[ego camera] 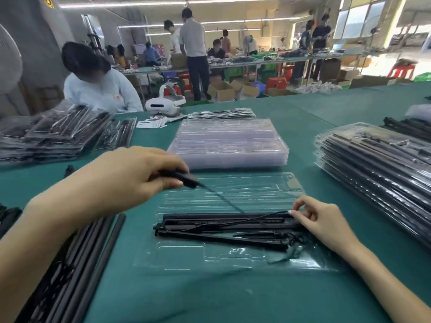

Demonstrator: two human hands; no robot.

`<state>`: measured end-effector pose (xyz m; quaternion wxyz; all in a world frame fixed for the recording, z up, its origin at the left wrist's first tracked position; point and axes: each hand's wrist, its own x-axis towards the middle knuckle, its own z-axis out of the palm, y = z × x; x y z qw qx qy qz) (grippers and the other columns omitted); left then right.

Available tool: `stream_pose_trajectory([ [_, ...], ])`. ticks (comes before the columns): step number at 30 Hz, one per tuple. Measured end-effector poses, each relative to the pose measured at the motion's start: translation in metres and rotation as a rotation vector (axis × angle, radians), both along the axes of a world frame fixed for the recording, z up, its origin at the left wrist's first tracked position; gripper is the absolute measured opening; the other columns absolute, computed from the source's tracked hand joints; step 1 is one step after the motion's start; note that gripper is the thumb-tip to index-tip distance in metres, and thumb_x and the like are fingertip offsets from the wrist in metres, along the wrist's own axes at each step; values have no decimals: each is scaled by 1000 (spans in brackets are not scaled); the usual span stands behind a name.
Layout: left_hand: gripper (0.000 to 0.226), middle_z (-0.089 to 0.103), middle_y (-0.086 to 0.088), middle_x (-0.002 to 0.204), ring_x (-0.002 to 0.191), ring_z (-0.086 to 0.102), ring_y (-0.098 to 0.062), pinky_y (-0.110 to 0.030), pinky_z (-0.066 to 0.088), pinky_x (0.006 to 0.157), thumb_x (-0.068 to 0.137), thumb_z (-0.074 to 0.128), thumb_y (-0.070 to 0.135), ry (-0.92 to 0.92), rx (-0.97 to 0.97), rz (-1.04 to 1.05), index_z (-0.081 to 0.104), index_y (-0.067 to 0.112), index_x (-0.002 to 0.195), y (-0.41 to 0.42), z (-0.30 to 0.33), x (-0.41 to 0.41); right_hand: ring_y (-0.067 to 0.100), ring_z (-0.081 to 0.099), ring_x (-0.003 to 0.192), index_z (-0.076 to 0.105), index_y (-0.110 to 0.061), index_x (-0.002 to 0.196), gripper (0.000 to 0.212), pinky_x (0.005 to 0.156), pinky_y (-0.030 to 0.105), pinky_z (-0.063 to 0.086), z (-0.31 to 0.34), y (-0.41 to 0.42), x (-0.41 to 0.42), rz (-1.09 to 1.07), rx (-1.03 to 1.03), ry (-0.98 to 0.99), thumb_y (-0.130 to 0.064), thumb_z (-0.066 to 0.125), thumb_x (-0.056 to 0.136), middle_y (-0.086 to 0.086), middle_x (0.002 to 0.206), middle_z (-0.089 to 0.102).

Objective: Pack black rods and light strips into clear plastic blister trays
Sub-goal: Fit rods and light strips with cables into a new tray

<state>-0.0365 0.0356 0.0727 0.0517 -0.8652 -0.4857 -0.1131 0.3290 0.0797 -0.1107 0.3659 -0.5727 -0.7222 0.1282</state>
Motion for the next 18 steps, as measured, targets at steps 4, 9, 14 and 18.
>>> stream_pose_trajectory([
  [4,25,49,24,97,86,49,10,-19,41,79,83,67,45,177,-307,51,60,55,105,18,-29,-12,8,42,49,61,-29,69,20,53,16,36,2,-4,0,-2,20,30,-22,77,78,0,53,54],
  [9,19,56,10,82,76,54,-2,-13,40,68,83,68,29,-303,-412,-53,71,33,101,11,-82,-14,3,40,49,67,-30,64,17,52,12,35,13,-4,8,11,-20,219,-23,80,74,-1,54,55],
  [14,7,63,17,88,82,57,0,-10,41,73,92,62,23,-486,-394,-176,61,29,94,-8,-118,43,9,45,55,70,-28,67,12,56,17,38,16,-4,14,30,-117,270,-25,79,74,7,61,61],
  [18,11,55,19,91,90,49,0,-17,40,81,87,67,29,-437,-373,-191,59,26,92,-16,-147,73,13,50,61,72,-24,72,8,62,25,42,16,-6,19,49,-166,308,-25,79,75,12,67,64],
])
